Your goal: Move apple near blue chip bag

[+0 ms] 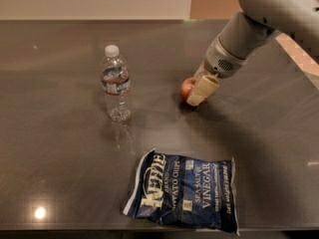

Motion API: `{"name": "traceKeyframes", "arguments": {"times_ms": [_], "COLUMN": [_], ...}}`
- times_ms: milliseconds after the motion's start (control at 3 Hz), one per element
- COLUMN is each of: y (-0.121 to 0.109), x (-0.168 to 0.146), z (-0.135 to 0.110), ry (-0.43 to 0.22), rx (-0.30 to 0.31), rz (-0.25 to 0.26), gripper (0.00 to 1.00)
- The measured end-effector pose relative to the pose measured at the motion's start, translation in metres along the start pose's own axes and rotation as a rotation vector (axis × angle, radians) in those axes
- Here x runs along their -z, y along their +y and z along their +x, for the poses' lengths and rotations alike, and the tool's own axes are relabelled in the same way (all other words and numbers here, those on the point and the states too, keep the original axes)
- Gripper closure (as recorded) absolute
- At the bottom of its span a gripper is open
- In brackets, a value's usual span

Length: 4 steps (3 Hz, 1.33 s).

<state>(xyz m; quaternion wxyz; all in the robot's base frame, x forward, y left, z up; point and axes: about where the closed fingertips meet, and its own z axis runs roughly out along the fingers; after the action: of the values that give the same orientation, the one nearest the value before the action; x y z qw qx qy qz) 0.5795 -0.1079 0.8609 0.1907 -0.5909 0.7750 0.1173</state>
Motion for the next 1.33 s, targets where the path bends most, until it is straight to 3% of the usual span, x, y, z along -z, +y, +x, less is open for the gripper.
{"name": "traceKeyframes", "arguments": {"times_ms": [333, 667, 1333], "y": [0.013, 0.038, 0.090], "x": [0.015, 0.031, 0.035], "z": [0.000, 0.002, 0.013], "ry": [-0.016, -0.030, -0.043], "rx": [0.033, 0.056, 0.061], "rz": [-0.002, -0.003, -0.056], "gripper": [0.88, 1.00, 1.00]}}
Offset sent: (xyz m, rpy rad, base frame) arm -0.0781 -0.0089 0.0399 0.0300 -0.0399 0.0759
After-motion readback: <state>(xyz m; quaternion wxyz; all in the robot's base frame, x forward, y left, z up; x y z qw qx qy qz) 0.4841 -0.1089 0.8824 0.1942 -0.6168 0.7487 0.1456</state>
